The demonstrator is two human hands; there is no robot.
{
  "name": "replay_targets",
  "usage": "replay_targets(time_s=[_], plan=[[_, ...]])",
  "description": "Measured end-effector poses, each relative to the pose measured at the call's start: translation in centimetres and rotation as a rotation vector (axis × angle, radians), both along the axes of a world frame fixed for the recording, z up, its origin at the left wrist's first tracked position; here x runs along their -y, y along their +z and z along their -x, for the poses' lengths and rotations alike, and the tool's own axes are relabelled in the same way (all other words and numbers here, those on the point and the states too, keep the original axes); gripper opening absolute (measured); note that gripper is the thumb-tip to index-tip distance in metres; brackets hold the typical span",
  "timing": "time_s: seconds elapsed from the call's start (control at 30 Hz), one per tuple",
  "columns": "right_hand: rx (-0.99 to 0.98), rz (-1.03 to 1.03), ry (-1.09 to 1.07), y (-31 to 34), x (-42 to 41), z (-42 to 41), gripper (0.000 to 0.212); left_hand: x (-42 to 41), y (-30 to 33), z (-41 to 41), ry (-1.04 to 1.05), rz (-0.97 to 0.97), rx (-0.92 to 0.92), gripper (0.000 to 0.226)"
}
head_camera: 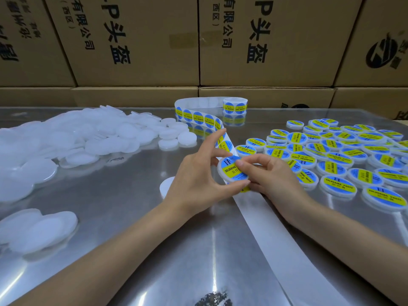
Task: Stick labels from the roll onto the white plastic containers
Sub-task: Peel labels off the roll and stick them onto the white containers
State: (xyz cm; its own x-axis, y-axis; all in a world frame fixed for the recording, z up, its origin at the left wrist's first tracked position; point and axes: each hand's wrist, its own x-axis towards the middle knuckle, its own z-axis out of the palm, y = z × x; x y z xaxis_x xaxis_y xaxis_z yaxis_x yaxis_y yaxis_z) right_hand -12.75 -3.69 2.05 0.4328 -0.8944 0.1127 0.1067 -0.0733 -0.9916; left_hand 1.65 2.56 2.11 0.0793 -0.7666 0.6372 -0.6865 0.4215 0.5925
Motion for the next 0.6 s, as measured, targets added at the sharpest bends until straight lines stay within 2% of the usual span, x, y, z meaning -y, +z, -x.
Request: replay_targets(time_s=[0.27,0.3,0.37,0.4,0.43,0.53,0.6], plan=[[-0.021,0.201,-0.050,-0.6,-0.4,-0.1,0.010,0.1,-0.2,0.0,-0.032,0.002,-0.057,0.091],[-0.028,0.203,-0.043,-0.4,-0.4,-0.1,0.024,0.1,-0.2,0.0,-0.038,0.004,-0.049,0.090],[-0.030,0.153,-0.046,-0.1,-0.2,0.2,0.063,0.0,-0.1,-0.1,-0.051,0.009,-0.013,0.089],[-0.035,0.118,-0.062,0.1,-0.2,0.3,0.073,-0.1,0.0,-0.1,-0.057,0.014,0.009,0.089],[-0.043,0.093,-0.064,0.3,-0.2,0.3,0.072,-0.1,0.2,-0.1,-0.062,0.025,0.026,0.088],[-0.104,0.127,0.065,0.4,-0.6,0.2,0.040,-0.2,0.6,0.2,-0.085,0.075,0.032,0.086],[-0.087,0.176,0.134,0.1,-0.8,0.1,0.028,-0.3,0.5,0.5,-0.103,0.096,0.061,0.085]])
